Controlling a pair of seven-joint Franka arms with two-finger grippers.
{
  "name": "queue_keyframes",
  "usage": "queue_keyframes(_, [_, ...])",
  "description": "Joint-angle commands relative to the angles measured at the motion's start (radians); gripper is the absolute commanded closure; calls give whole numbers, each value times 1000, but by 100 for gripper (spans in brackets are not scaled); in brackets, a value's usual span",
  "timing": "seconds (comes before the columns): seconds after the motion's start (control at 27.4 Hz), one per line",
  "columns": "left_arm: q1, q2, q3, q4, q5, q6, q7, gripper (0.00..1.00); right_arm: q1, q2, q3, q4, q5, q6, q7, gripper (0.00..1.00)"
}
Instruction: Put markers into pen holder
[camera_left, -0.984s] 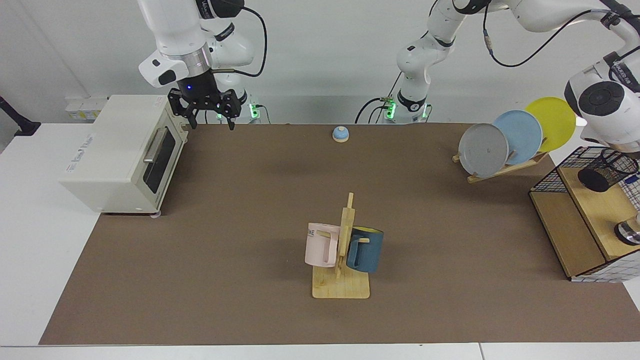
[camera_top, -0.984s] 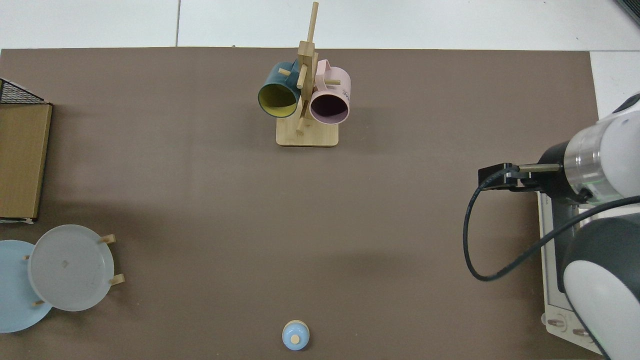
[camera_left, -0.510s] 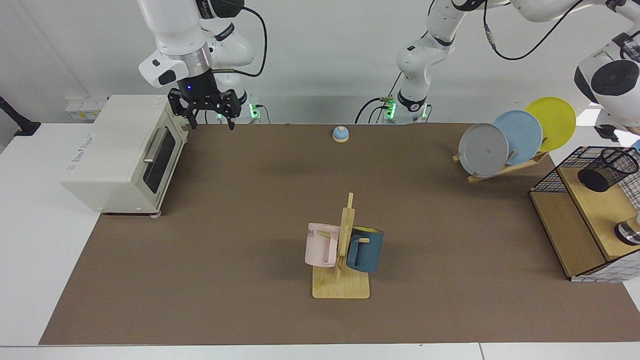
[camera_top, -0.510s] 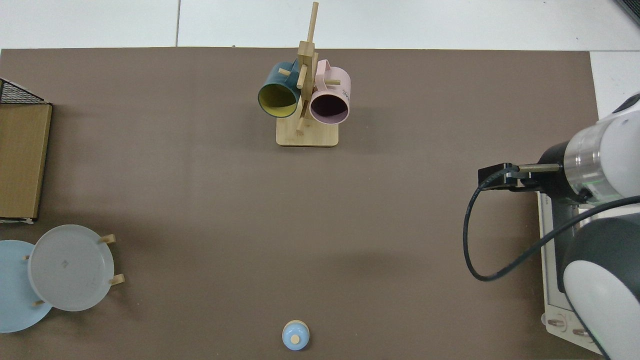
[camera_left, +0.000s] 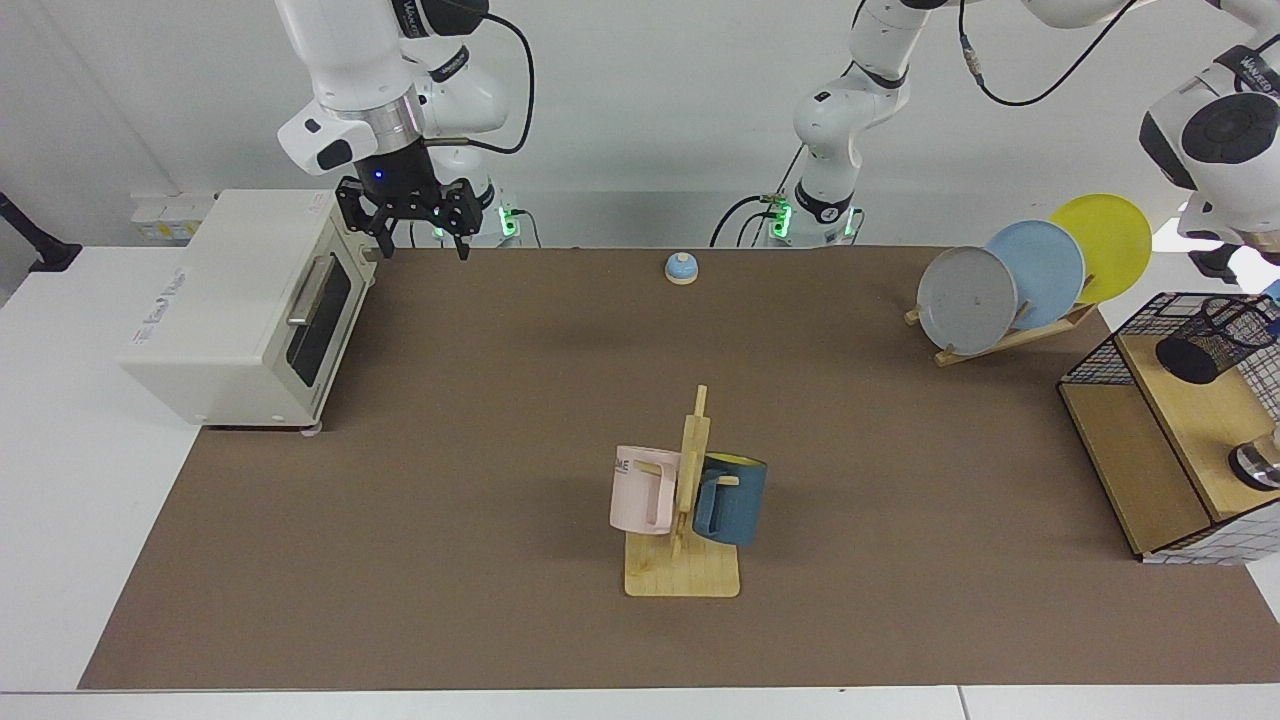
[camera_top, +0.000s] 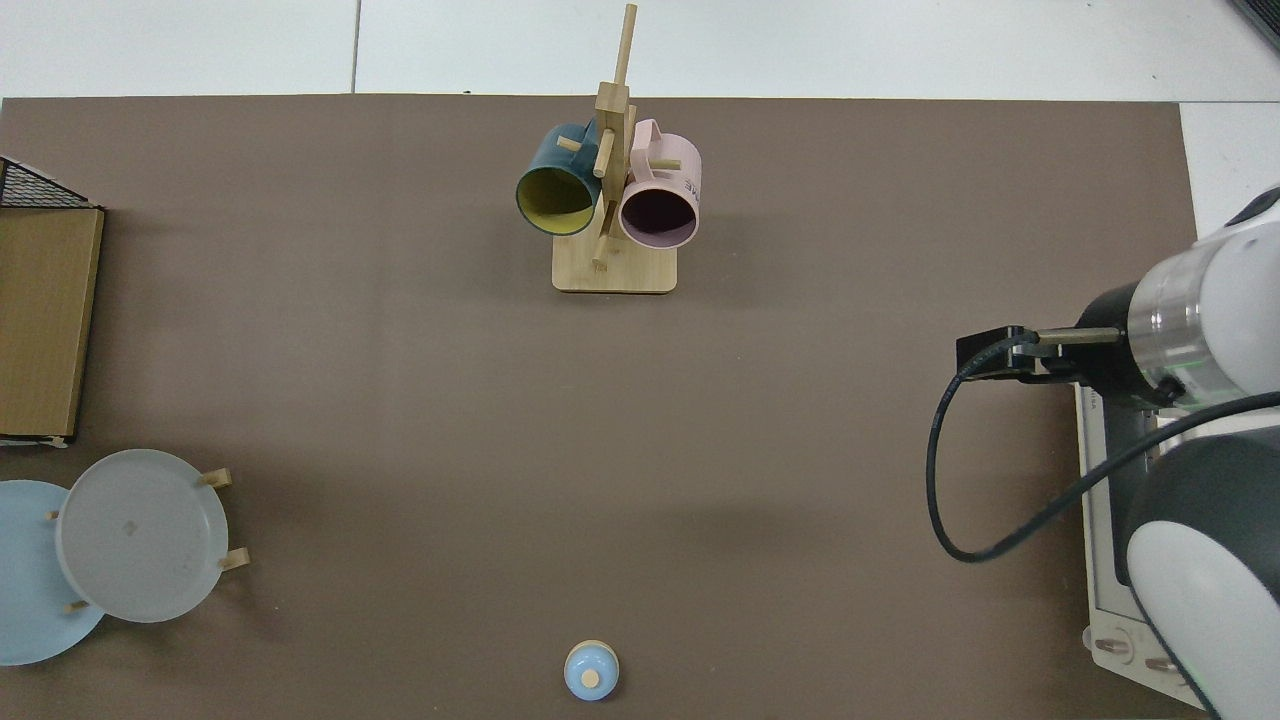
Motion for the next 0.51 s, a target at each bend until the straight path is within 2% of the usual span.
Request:
queue_keyframes(0.0, [1,-39,-3,-68,-36,8,5,100,-16,-4,10,-9,17,18,4,0])
queue_keyframes(0.47, [0,-18,-1,-94,-38,38,-1,100,-16,-4,10,-9,17,18,4,0])
